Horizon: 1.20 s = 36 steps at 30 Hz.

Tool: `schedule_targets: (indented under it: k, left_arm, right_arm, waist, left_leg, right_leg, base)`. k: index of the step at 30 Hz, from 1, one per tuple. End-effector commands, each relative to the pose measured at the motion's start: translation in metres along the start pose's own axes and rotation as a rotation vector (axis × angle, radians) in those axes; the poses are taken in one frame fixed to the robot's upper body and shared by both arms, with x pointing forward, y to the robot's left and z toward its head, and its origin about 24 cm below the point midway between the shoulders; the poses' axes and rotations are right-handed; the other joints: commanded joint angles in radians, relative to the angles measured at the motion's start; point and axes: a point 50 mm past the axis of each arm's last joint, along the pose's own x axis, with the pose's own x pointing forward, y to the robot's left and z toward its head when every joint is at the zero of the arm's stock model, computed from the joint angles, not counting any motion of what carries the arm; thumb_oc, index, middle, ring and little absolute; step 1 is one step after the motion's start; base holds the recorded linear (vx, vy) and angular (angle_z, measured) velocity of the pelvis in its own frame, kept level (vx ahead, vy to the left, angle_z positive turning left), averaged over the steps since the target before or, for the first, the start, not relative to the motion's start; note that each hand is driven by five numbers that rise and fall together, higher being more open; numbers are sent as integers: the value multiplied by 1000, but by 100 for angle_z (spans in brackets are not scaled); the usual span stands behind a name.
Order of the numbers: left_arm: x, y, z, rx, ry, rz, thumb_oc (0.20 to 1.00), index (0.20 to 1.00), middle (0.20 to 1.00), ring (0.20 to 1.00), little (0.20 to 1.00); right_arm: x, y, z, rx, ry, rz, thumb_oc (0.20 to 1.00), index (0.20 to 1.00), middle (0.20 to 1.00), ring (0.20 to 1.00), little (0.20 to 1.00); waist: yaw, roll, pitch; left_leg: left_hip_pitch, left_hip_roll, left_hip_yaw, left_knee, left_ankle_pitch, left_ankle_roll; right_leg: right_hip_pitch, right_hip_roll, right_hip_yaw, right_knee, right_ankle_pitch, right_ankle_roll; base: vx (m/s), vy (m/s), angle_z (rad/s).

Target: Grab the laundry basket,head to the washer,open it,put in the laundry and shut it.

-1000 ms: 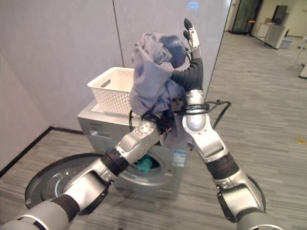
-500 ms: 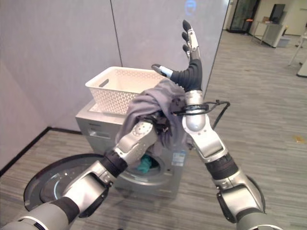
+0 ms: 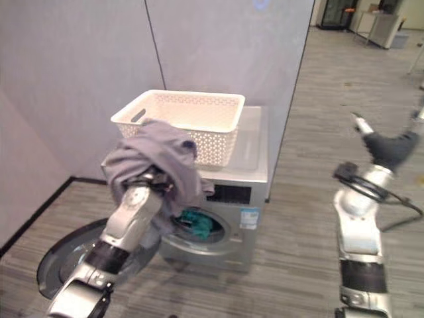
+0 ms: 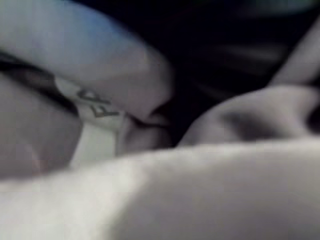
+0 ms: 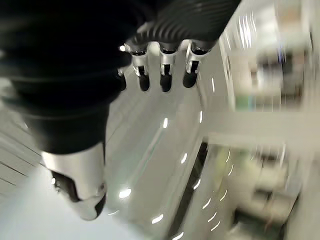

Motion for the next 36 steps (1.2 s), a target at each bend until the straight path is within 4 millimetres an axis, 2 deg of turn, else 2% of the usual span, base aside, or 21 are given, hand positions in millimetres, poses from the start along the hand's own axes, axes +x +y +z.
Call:
schedule_targets:
  k: [1, 2, 3, 6, 7, 9, 11, 12, 14, 16, 18, 19, 21, 23, 24, 25, 27, 28, 33, 34, 36]
  left_arm:
    - [-5, -9, 41, 42, -234, -125, 200, 200, 200, 200, 200]
    - [-13, -5, 35, 42, -211, -131, 200, 200, 200, 200, 200]
    - [-13, -5, 35, 42, -209, -131, 200, 200, 200, 200, 200]
    - [-32, 0, 19, 16, -127, -162, 200, 200, 200, 200, 200]
    - [-37, 1, 16, 0, -104, -169, 200, 200, 200, 200, 200]
    - [-46, 2, 4, -60, -27, -196, 200, 200, 200, 200, 200]
    - [-49, 2, 2, -95, -7, -208, 200, 200, 200, 200, 200]
    - [-49, 2, 2, -95, -7, -208, 200, 200, 200, 200, 200]
    - [-53, 4, 0, -113, 10, -212, 200, 200, 200, 200, 200]
    - [-56, 3, -2, -130, 21, -214, 200, 200, 200, 200, 200]
    - [-57, 3, -5, -157, 25, -211, 200, 200, 200, 200, 200]
    - [-57, 3, -7, -153, 30, -207, 200, 200, 200, 200, 200]
    - [-57, 3, -7, -152, 28, -206, 200, 200, 200, 200, 200]
    - [-56, 2, -12, -144, 30, -186, 200, 200, 200, 200, 200]
    - [-54, 1, -14, -136, 28, -177, 200, 200, 200, 200, 200]
    - [-53, 1, -14, -136, 26, -177, 200, 200, 200, 200, 200]
    - [-49, -1, -17, -129, 18, -159, 200, 200, 200, 200, 200]
    - [-44, -4, -20, -127, 12, -138, 200, 200, 200, 200, 200]
    - [-31, -10, -25, -137, 7, -106, 200, 200, 200, 200, 200]
    - [-24, -13, -24, -149, -7, -93, 200, 200, 200, 200, 200]
    - [-18, -17, -21, -153, -33, -87, 200, 200, 200, 200, 200]
  right_arm:
    - [-6, -20, -26, -254, 6, -81, 1000, 1000, 1000, 1000, 1000]
    - [-18, -28, -44, -312, 70, -70, 1000, 1000, 1000, 1000, 1000]
    - [-19, -28, -45, -313, 70, -70, 1000, 1000, 1000, 1000, 1000]
    - [-69, -52, -109, -466, 368, -28, 1000, 1000, 1000, 1000, 1000]
    - [-87, -56, -125, -473, 469, -17, 1000, 1000, 1000, 1000, 1000]
    - [-169, -71, -180, -567, 903, 83, 1000, 1000, 1000, 1000, 1000]
    - [-200, -65, -190, -541, 1056, 161, 1000, 1000, 1000, 1000, 1000]
    - [-200, -65, -190, -541, 1056, 162, 1000, 1000, 1000, 1000, 1000]
    - [-234, -60, -192, -520, 1183, 272, 1000, 1000, 1000, 1000, 1000]
    - [-256, -55, -192, -479, 1280, 335, 1000, 1000, 1000, 1000, 1000]
    - [-281, -34, -185, -401, 1370, 441, 1000, 1000, 1000, 1000, 1000]
    - [-285, -24, -182, -372, 1377, 482, 1000, 1000, 1000, 1000, 1000]
    - [-285, -23, -182, -370, 1377, 483, 1000, 1000, 1000, 1000, 1000]
    - [-288, 22, -164, -282, 1303, 651, 1000, 1000, 1000, 1000, 1000]
    - [-284, 35, -158, -251, 1268, 685, 1000, 1000, 1000, 1000, 1000]
    - [-284, 36, -158, -250, 1267, 685, 1000, 1000, 1000, 1000, 1000]
    - [-277, 54, -149, -223, 1197, 729, 1000, 1000, 1000, 1000, 1000]
    - [-270, 75, -136, -167, 1140, 753, 1000, 1000, 1000, 1000, 1000]
    - [-259, 104, -117, -60, 1089, 737, 1000, 1000, 1000, 1000, 1000]
    - [-255, 116, -107, -12, 1073, 732, 1000, 1000, 1000, 1000, 1000]
    - [-251, 126, -99, 24, 1049, 732, 1000, 1000, 1000, 1000, 1000]
  waist:
    - [15, -26, 37]
    - [18, -26, 38]
    - [18, -25, 36]
    - [30, -31, 57]
    - [34, -32, 63]
    - [57, -33, 100]
    - [63, -29, 122]
    - [62, -29, 122]
    - [71, -20, 156]
    - [75, -12, 175]
    - [83, 0, 220]
    - [84, -3, 235]
    - [83, -3, 233]
    - [89, 9, 294]
    - [89, 8, 304]
    - [90, 8, 301]
    - [93, 2, 326]
    - [98, -9, 349]
    - [106, -36, 376]
    - [109, -49, 389]
    - [114, -57, 403]
  left_leg:
    - [-86, 10, 8, -24, 66, -41]
    - [-87, 9, 8, -25, 70, -37]
    - [-88, 10, 7, -25, 71, -37]
    - [-95, 2, -1, -20, 71, -30]
    - [-98, 0, -6, -18, 71, -28]
    - [-120, -9, -22, -15, 72, -28]
    - [-135, -11, -26, -15, 78, -30]
    - [-135, -11, -26, -15, 78, -30]
    - [-159, -12, -31, -12, 86, -31]
    - [-176, -14, -35, -11, 89, -30]
    - [-210, -15, -39, -9, 92, -26]
    - [-215, -19, -42, -13, 81, -37]
    - [-218, -19, -42, -13, 82, -37]
    - [-278, -19, -30, -7, 86, -31]
    - [-297, -19, -23, -8, 85, -29]
    - [-302, -18, -22, -6, 85, -28]
    - [-331, -17, -12, -4, 82, -22]
    - [-372, -15, -9, 9, 76, -15]
    - [-440, -16, -2, 39, 62, -6]
    - [-470, -20, -4, 51, 54, -2]
    - [-500, -25, -9, 59, 51, 0]
  right_leg:
    - [28, 23, 46, -8, -102, -46]
    - [28, 24, 42, -8, -100, -46]
    - [27, 24, 42, -8, -99, -46]
    - [28, 25, 29, -7, -103, -49]
    - [27, 26, 25, -8, -105, -50]
    - [20, 28, 5, -7, -112, -54]
    - [9, 29, -1, -2, -115, -57]
    - [8, 29, -2, -1, -115, -57]
    - [-13, 29, -12, 11, -117, -60]
    - [-33, 27, -22, 21, -120, -62]
    - [-86, 19, -30, 58, -127, -64]
    - [-104, 13, -20, 72, -141, -63]
    - [-109, 12, -19, 76, -142, -63]
    - [-235, -7, -5, 147, -142, -63]
    - [-270, -12, -1, 167, -142, -62]
    - [-277, -13, 0, 171, -144, -62]
    - [-329, -22, 13, 200, -142, -58]
    - [-390, -31, 28, 235, -139, -58]
    - [-478, -47, 38, 284, -139, -53]
    - [-512, -54, 36, 303, -139, -48]
    - [-545, -60, 33, 316, -139, -46]
  base:
    - [0, 0, 0]
    - [0, 0, 0]
    - [1, -12, 4]
    - [7, -27, 2]
    - [8, -54, 5]
    - [-16, -63, 29]
    - [-31, -30, 31]
    - [-32, -17, 21]
    - [-62, -10, 13]
    - [-57, 10, 7]
    - [-89, 20, 13]
    - [-53, 2, 7]
    - [-55, 19, -2]
    - [-206, 96, -1]
    - [-120, 71, -4]
    - [-89, 64, -17]
    - [-98, 81, -29]
    - [-113, 67, -36]
    - [-54, 43, -15]
    - [-42, 42, -4]
    - [-16, 20, -1]
